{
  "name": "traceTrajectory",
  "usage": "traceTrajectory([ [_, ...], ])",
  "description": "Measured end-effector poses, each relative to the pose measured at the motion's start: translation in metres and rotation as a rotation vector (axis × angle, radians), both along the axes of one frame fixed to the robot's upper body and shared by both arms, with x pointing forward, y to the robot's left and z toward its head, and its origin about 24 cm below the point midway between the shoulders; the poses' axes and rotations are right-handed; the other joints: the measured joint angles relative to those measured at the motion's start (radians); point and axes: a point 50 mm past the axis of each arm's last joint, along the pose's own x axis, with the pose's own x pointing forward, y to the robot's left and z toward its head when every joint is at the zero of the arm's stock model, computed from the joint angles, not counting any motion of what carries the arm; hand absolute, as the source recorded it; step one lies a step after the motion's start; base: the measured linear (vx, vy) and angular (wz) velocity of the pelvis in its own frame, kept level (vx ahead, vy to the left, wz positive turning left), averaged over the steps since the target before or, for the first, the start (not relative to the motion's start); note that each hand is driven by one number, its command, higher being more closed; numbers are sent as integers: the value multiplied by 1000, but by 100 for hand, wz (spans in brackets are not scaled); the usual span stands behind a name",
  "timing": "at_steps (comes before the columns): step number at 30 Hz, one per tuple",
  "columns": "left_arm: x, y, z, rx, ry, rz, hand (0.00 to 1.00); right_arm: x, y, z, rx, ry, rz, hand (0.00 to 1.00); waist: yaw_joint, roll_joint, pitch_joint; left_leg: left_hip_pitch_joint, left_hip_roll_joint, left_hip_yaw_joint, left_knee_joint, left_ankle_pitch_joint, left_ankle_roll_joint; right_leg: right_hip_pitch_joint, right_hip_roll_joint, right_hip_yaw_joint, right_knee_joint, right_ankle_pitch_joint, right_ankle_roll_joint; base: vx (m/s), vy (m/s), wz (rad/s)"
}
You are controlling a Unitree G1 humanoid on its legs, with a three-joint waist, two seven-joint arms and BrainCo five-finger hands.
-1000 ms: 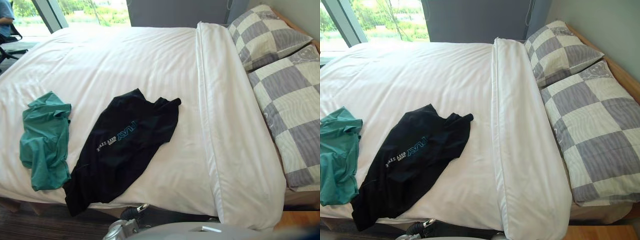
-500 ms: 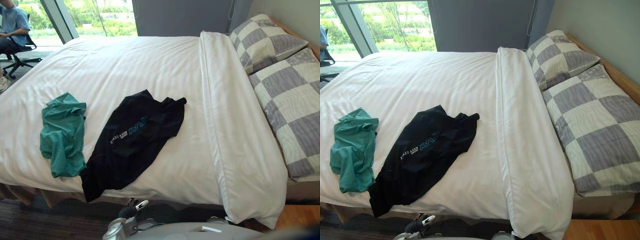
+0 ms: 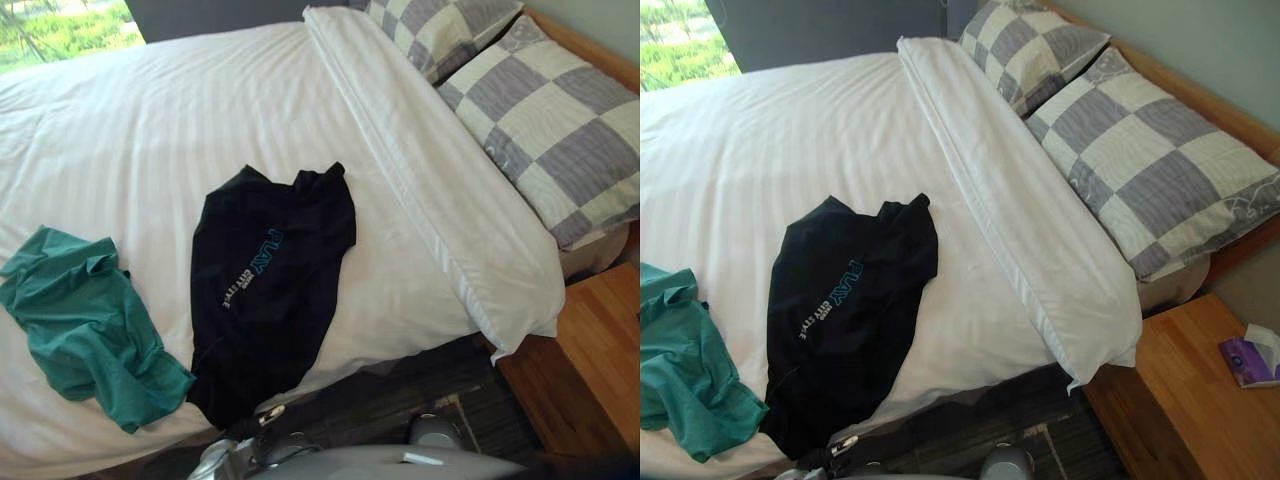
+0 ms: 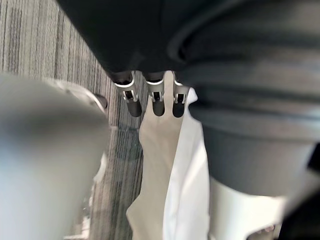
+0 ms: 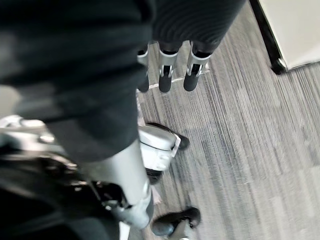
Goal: Tidy the bed and pick cloth on bed and put in laundry
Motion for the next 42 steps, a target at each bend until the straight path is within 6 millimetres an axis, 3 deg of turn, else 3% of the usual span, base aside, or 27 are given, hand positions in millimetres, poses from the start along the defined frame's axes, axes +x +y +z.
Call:
traceTrajectory([
  [4, -1, -1, -1, 18, 16, -2, 0, -3, 7, -1, 30, -1, 56, 0, 14, -20, 5, 22, -16, -50, -11, 12, -15, 94, -1, 3, -93, -36, -13, -21, -88, 54],
  [6, -1, -1, -1, 35, 6, 41, 0, 6, 1, 1, 44, -6, 138, 0, 34, -20, 11, -27, -13, -59, 8, 20, -19, 67, -7, -20, -97, -42, 5, -112, -78, 22],
  [9, 4, -2, 2, 54, -25, 61, 0, 17, -4, 3, 42, -23, 166, 0, 35, -7, 35, -107, -8, -72, 88, 20, -19, 29, -22, -41, -53, -53, 8, -141, 8, 42],
  [10, 8, -1, 4, 74, -49, 68, 0, 23, -6, 4, 40, -39, 154, 0, 33, 2, 53, -156, -1, -63, 152, 20, -20, 1, -44, -58, -3, -75, 10, -183, 18, 62],
  [13, 16, 5, 9, 111, -100, 88, 0, 26, -12, 6, 37, -68, 44, 0, 39, -8, 85, -204, 2, -3, 177, 7, -28, -66, -93, -79, 121, -126, 9, -173, 17, 43],
  [15, 15, 11, 10, 128, -116, 123, 0, 28, -13, 7, 51, -95, -22, 0, 37, -24, 95, -213, -4, 40, 173, -14, -21, -118, -131, -69, 204, -152, 3, -136, 15, 5],
  [16, 14, 17, 11, 141, -118, 141, 0, 33, -15, 9, 43, -119, -41, 0, 30, -36, 98, -219, -18, 63, 175, -14, -35, -148, -162, -50, 241, -159, 3, -97, 58, -14],
  [17, 9, 21, 9, 146, -103, 167, 0, 38, -13, 11, 43, -146, -45, 0, 8, -59, 105, -224, 11, 124, 248, -53, -48, -167, -203, -40, 266, -157, 2, -84, 57, -15],
  [18, 7, 25, 10, 154, -98, 167, 0, 42, -17, 13, 29, -170, -64, 0, -6, -59, 106, -231, 81, 129, 339, -68, -33, -173, -227, -28, 288, -155, 5, -42, 73, -12],
  [20, 4, 24, 9, 157, -89, 167, 0, 42, -24, 15, 3, -180, -58, 0, -22, -55, 105, -218, 171, 102, 378, -59, -44, -175, -264, -12, 304, -152, 21, -68, 174, -1],
  [21, 5, 25, 9, 158, -104, 167, 0, 43, -28, 17, -17, -184, -30, 0, -28, -51, 102, -214, 222, 55, 374, -24, -42, -175, -305, 0, 307, -152, 51, -104, 379, 22],
  [23, 4, 23, 10, 145, -122, 191, 0, 42, -36, 19, -45, -180, 15, 0, -41, -47, 100, -214, 247, -26, 367, 40, -34, -173, -377, 15, 310, -136, 110, -100, 456, 41],
  [25, -2, 16, 7, 124, -109, 186, 0, 40, -44, 21, -56, -169, 60, 0, -46, -21, 86, -201, 244, -55, 354, 34, -56, -172, -400, 35, 284, -106, 153, -85, 463, 24],
  [26, -6, 7, 4, 99, -94, 176, 0, 37, -52, 24, -66, -153, 142, 0, -44, 15, 69, -178, 236, -50, 328, -28, -132, -151, -399, 43, 229, -57, 159, -47, 789, -4],
  [27, -3, 12, 6, 120, -96, 163, 0, 34, -40, 17, -42, -121, 163, 0, -31, -5, 75, -155, 217, -27, 359, -75, -230, -97, -420, 59, 139, 24, 152, -19, 827, -15],
  [28, -3, 15, 6, 130, -92, 144, 0, 31, -35, 15, -31, -110, 167, 0, -18, -17, 70, -153, 205, -14, 365, -87, -219, -77, -424, 57, 90, 87, 127, 9, 933, -25],
  [29, -3, 18, 6, 165, -66, 63, 0, 24, -25, 10, -30, -82, 152, 0, 2, -17, 38, -169, 192, 16, 360, -100, -183, -78, -416, 1, 14, 229, -46, 25, 758, -27],
  [30, -3, 18, 6, 180, -56, 20, 0, 24, -22, 9, -27, -76, 193, 0, 8, -15, 34, -143, 193, 37, 305, -82, -152, -78, -374, -73, 44, 226, -71, 35, 685, -21],
  [31, -3, 18, 6, 181, -51, 10, 0, 25, -20, 9, -23, -77, 211, 0, 8, -14, 33, -130, 189, 41, 273, -68, -144, -75, -345, -92, 57, 208, -45, 71, 391, 1],
  [32, -1, 15, 6, 179, -51, -26, 0, 26, -12, 8, -6, -94, 259, 0, 5, -12, 31, -95, 162, 43, 144, -2, -121, -56, -229, -121, 71, 138, 14, 65, 338, 34],
  [33, 5, 8, 6, 171, -59, -76, 0, 29, -7, 9, 8, -122, 274, 0, 0, -13, 30, -73, 117, 31, 29, 63, -98, -50, -137, -122, 67, 55, 35, 67, 313, 47],
  [34, 7, 7, 6, 171, -63, -92, 0, 30, -6, 9, 10, -130, 284, 0, 0, -12, 29, -70, 99, 25, -6, 85, -91, -51, -108, -113, 61, 27, 39, 35, 286, 77],
  [35, 15, -3, 6, 151, -69, -146, 0, 31, -2, 10, 18, -146, 306, 0, -5, -16, 26, -74, 45, -7, -89, 136, -66, -42, -11, -38, 5, -58, 45, 15, 162, 67],
  [36, 17, -4, 6, 146, -70, -154, 0, 32, -1, 10, 20, -153, 310, 0, -9, -19, 22, -79, 29, -23, -103, 148, -58, -29, 17, -6, -25, -85, 24, 0, 194, 113],
  [37, 19, -14, 5, 126, -61, -191, 0, 31, -3, 11, 16, -158, 301, 0, -24, 8, 22, -81, 8, -61, -135, 176, -40, 5, 44, 57, -87, -74, 25, 24, 134, 114],
  [38, 18, -17, 4, 114, -51, -214, 0, 21, -5, 10, 25, -138, 282, 0, -12, 15, 16, -60, -13, -86, -163, 188, -31, 54, 41, 53, -129, -54, 17, 41, 147, 101],
  [42, 9, -5, 4, 151, -35, -218, 0, 13, 2, 6, 70, -98, 266, 0, 16, -18, -10, -3, -24, -100, -220, 215, -39, 105, 36, 27, -154, -49, 22, 24, 18, 28],
])
